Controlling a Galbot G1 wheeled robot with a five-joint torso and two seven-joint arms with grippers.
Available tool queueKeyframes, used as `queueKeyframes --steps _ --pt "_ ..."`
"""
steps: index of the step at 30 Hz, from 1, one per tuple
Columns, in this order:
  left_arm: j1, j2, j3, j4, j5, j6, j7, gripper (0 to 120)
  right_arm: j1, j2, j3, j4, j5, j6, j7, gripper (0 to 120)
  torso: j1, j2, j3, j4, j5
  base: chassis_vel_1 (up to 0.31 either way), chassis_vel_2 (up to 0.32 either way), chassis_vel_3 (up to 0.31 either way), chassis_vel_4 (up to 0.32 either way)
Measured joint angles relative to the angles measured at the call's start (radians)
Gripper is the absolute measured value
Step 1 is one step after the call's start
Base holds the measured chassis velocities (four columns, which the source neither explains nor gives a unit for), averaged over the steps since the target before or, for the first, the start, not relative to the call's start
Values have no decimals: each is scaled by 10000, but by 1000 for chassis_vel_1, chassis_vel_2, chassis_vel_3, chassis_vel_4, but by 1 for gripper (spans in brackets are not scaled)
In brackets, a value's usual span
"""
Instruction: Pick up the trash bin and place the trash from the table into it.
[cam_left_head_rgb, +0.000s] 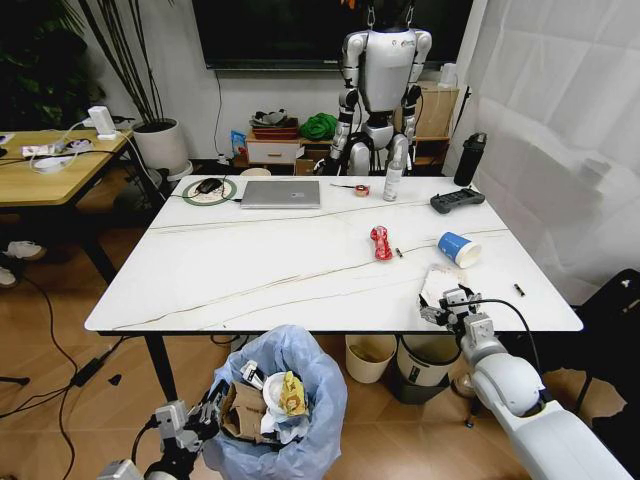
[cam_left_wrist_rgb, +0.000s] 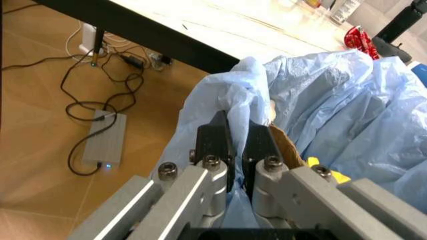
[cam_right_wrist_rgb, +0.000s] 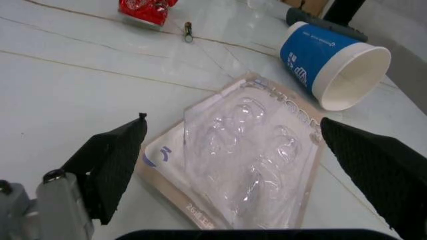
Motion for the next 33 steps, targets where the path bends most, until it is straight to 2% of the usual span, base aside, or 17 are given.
queueKeyframes --steps 7,8,11,13,14,20,21,27,28,30,33 --pt "-41 18 -11 8 -47 0 3 0 210 125 -99 -448 -122 58 7 84 0 0 0 0 0 0 0 0 0" --pt "-49 22 -11 22 -62 -1 3 0 203 125 -100 -461 -96 69 7 77 0 0 0 0 0 0 0 0 0" --pt "-63 47 -17 57 -91 0 3 0 192 127 -103 -467 -2 73 7 69 0 0 0 0 0 0 0 0 0" --pt "-87 72 -27 84 -118 3 3 0 197 151 -137 -481 60 73 7 57 0 0 0 -1 0 0 0 0 0" --pt "-87 72 -27 84 -118 3 3 0 197 151 -137 -481 60 73 7 57 0 0 0 -1 0 0 0 0 0" --pt "-133 114 -33 91 -197 35 -10 0 225 171 -230 -518 144 69 8 34 -2 0 0 0 1 0 0 0 0" --pt "-133 114 -33 91 -197 35 -10 0 225 171 -230 -518 144 69 8 34 -2 0 0 0 1 0 0 0 0" --pt "-181 155 -55 137 -284 47 -19 0 230 197 -327 -579 179 28 13 8 -2 0 0 0 -1 0 0 0 0" --pt "-181 155 -55 137 -284 47 -19 0 230 197 -327 -579 179 28 13 8 -2 0 0 0 -1 0 0 0 0" --pt "-196 161 -57 137 -301 53 -23 0 230 204 -340 -588 188 26 16 0 -2 0 0 -1 -1 0 0 0 0" --pt "-205 170 -60 138 -312 60 -24 0 227 196 -319 -508 323 29 16 0 -2 0 0 -1 1 0 0 0 0"
